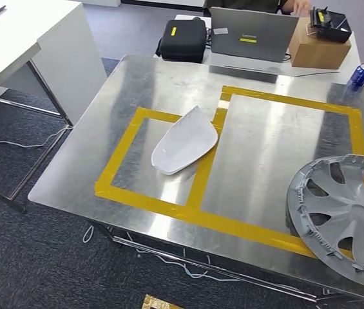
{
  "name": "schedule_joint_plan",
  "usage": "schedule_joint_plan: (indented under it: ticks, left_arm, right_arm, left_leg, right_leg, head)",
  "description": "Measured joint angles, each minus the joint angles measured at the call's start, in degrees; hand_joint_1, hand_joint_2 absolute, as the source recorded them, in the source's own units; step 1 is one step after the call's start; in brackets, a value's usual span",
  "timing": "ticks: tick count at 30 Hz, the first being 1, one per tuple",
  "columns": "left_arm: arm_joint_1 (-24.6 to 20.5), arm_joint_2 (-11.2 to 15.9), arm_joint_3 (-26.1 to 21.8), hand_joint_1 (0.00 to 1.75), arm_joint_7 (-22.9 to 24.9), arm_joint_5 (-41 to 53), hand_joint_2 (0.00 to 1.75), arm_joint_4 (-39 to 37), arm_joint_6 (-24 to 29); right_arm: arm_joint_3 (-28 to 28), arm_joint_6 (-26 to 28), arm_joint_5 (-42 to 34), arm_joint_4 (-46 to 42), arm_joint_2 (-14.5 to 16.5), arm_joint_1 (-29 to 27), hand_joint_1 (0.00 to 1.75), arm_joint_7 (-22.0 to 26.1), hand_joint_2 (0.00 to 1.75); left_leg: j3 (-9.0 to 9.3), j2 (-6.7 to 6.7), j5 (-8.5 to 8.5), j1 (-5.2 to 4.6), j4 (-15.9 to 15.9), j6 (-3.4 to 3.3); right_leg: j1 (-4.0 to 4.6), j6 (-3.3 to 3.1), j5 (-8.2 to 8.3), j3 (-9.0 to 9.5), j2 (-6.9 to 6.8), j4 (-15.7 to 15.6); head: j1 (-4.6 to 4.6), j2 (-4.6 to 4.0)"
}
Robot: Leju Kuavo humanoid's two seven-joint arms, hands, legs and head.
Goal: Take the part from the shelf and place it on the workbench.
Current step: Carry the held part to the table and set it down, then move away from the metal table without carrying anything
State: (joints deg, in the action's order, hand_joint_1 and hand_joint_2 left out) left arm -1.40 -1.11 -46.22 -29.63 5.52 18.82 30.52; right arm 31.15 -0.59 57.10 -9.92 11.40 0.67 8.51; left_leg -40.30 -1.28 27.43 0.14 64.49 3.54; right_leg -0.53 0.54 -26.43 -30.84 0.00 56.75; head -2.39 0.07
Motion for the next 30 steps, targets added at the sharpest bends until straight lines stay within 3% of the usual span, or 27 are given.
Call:
schedule_joint_plan:
  ticks: [2,3,5,7,8,9,11,13,15,16,17,18,19,20,21,23,24,26,27,28,30]
  left_arm:
    - [-0.31,-0.45,0.22,0.0,5.64,3.44,0.0,-1.66,2.14]
    - [-0.26,-0.73,0.49,0.0,8.45,4.94,0.0,-2.39,2.37]
    - [-0.13,-1.22,1.49,0.0,13.74,8.36,0.0,-3.56,1.16]
    - [-0.19,-1.59,3.29,0.0,17.49,12.55,0.0,-4.35,-1.36]
    - [-0.23,-1.76,4.57,0.0,18.83,14.84,0.0,-4.68,-2.8]
    - [-0.24,-1.93,5.93,0.0,19.86,16.99,0.0,-4.98,-4.2]
    - [-0.06,-2.26,9.01,0.0,21.48,21.08,0.0,-5.6,-7.67]
    - [0.13,-2.58,11.99,0.0,22.38,23.65,0.0,-6.05,-11.07]
    - [0.04,-2.89,14.43,0.0,22.79,24.44,0.0,-6.3,-13.25]
    - [-0.05,-3.02,15.33,0.0,23.01,24.52,0.0,-6.38,-14.16]
    - [-0.12,-3.15,16.02,0.0,23.28,24.63,0.0,-6.48,-15.27]
    - [-0.14,-3.26,16.65,0.0,23.66,24.82,0.0,-6.61,-16.61]
    - [-0.12,-3.35,17.22,0.0,24.11,25.12,0.0,-6.75,-18.03]
    - [-0.1,-3.42,17.79,0.0,24.53,25.43,0.0,-6.89,-19.45]
    - [-0.09,-3.44,18.35,0.0,24.86,25.7,0.0,-6.99,-20.7]
    - [-0.08,-3.37,19.15,0.0,25.16,25.97,0.0,-7.07,-22.21]
    - [-0.09,-3.31,19.47,0.0,25.19,26.06,0.0,-7.09,-22.6]
    - [0.1,-3.19,20.08,0.0,25.24,26.39,0.0,-7.19,-23.39]
    - [0.29,-3.2,20.34,0.0,25.29,26.61,0.0,-7.29,-23.89]
    - [0.51,-3.2,20.6,0.0,25.39,26.89,0.0,-7.37,-24.32]
    - [0.66,-3.27,21.09,0.0,25.6,27.48,0.0,-7.49,-24.7]
  right_arm:
    - [0.02,0.0,0.06,0.0,-0.02,-0.08,0.0,-0.09,0.0]
    - [0.03,-0.01,0.09,0.0,-0.03,-0.04,0.0,-0.14,0.0]
    - [0.06,-0.08,0.18,0.0,-0.03,0.07,0.0,-0.28,0.0]
    - [0.08,-0.3,0.33,0.0,0.01,0.1,0.0,-0.45,0.0]
    - [0.08,-0.44,0.45,0.0,0.02,0.13,0.0,-0.52,0.0]
    - [0.08,-0.56,0.63,0.0,0.04,0.14,0.0,-0.58,0.0]
    - [0.08,-0.72,1.07,0.0,0.03,0.21,0.0,-0.69,0.0]
    - [0.08,-0.81,1.43,0.0,0.03,0.18,0.0,-0.71,0.0]
    - [0.08,-0.88,1.62,0.0,0.03,0.05,0.0,-0.7,0.0]
    - [0.08,-0.91,1.75,0.0,0.02,0.02,0.0,-0.7,0.0]
    - [0.08,-0.91,1.89,0.0,-0.01,0.03,0.0,-0.68,0.0]
    - [0.08,-0.92,2.04,0.0,-0.05,0.1,0.0,-0.63,0.0]
    - [0.08,-0.93,2.19,0.0,-0.11,0.18,0.0,-0.54,0.0]
    - [0.08,-0.94,2.32,0.0,-0.17,0.27,0.0,-0.42,0.0]
    - [0.08,-0.97,2.42,0.0,-0.21,0.39,0.0,-0.28,0.0]
    - [0.08,-1.03,2.54,0.0,-0.24,0.49,0.0,-0.02,0.0]
    - [0.08,-1.06,2.55,0.0,-0.23,0.5,0.0,0.07,0.0]
    - [0.08,-1.09,2.57,0.01,-0.22,0.45,0.0,0.18,0.0]
    - [0.08,-1.11,2.58,0.02,-0.23,0.52,0.0,0.22,0.0]
    - [0.08,-1.13,2.57,0.03,-0.23,0.58,0.0,0.26,0.0]
    - [0.08,-1.12,2.48,0.04,-0.27,0.56,0.0,0.3,0.0]
  left_leg:
    - [-1.7,0.67,2.98,0.09,6.54,0.23]
    - [-1.21,0.75,2.82,0.11,7.05,0.16]
    - [2.96,1.34,0.0,-0.09,1.8,-0.55]
    - [7.93,3.9,-2.13,-0.9,-5.93,-1.96]
    - [9.29,4.96,-2.46,-1.3,-8.39,-2.53]
    - [9.76,5.54,-2.39,-1.63,-9.57,-2.93]
    - [9.56,4.53,-2.79,-1.59,-10.37,-3.38]
    - [9.14,3.36,-3.47,-1.19,-10.96,-4.06]
    - [8.36,2.13,-4.34,-0.94,-11.12,-4.56]
    - [7.85,1.46,-4.79,-0.93,-11.06,-4.65]
    - [7.3,0.75,-5.27,-0.94,-10.98,-4.64]
    - [6.7,0.07,-5.77,-0.93,-10.88,-4.57]
    - [6.01,-0.66,-6.33,-0.87,-10.76,-4.42]
    - [5.27,-1.42,-6.93,-0.75,-10.64,-4.2]
    - [4.48,-2.21,-7.57,-0.64,-10.46,-3.89]
    - [3.2,-3.72,-8.87,-0.6,-10.08,-3.24]
    - [2.82,-4.44,-9.53,-0.63,-9.98,-2.95]
    - [2.26,-5.85,-10.85,-0.55,-10.17,-2.35]
    - [1.81,-5.56,-10.64,-0.58,-9.97,-2.06]
    - [1.2,-4.55,-9.17,-0.62,-9.0,-1.78]
    - [-0.59,-1.33,-2.98,-0.67,-3.43,-1.36]
  right_leg:
    - [0.16,-0.11,0.22,-0.5,-1.82,0.03]
    - [0.24,-0.12,0.35,-0.73,-2.55,0.05]
    - [0.49,-0.08,0.5,-0.98,-3.82,0.08]
    - [0.83,0.06,0.58,-1.05,-5.05,0.11]
    - [0.98,0.27,0.73,-1.1,-5.65,0.12]
    - [1.06,0.54,0.92,-1.18,-6.23,0.11]
    - [1.06,1.13,1.04,-1.38,-6.94,0.19]
    - [0.89,1.61,-1.11,-2.08,-4.57,2.02]
    - [0.75,1.99,-5.93,-3.85,-1.2,8.21]
    - [0.76,2.09,-8.24,-4.82,-0.48,12.16]
    - [0.77,2.16,-9.66,-5.4,-0.19,15.24]
    - [0.77,2.19,-9.83,-5.16,-0.09,16.55]
    - [0.74,2.2,-8.7,-3.84,0.02,15.56]
    - [0.63,2.23,-6.82,-1.63,0.36,12.6]
    - [0.39,2.33,-5.46,1.11,1.62,8.36]
    - [-0.05,2.19,-4.6,5.25,4.83,1.14]
    - [-0.14,1.99,-4.97,5.96,6.01,-0.47]
    - [-0.06,1.15,-4.56,5.19,5.35,-0.28]
    - [-0.04,0.65,-4.18,4.72,4.5,-0.16]
    - [-0.05,0.06,-3.58,4.09,3.53,-0.08]
    - [0.06,-0.69,-2.18,2.74,1.63,-0.09]
  head:
    - [-0.02,0.0]
    - [-0.03,0.0]
    - [-0.06,0.0]
    - [-0.02,0.0]
    - [0.01,0.0]
    - [0.02,0.0]
    - [0.01,0.0]
    - [0.05,0.0]
    - [0.13,0.0]
    - [0.15,0.0]
    - [0.14,0.0]
    - [0.12,0.0]
    - [0.12,0.0]
    - [0.1,0.0]
    - [0.11,0.0]
    - [0.02,0.0]
    - [-0.01,-0.01]
    - [-0.14,-0.01]
    - [-0.19,-0.01]
    - [-0.49,0.0]
    - [-1.01,0.0]
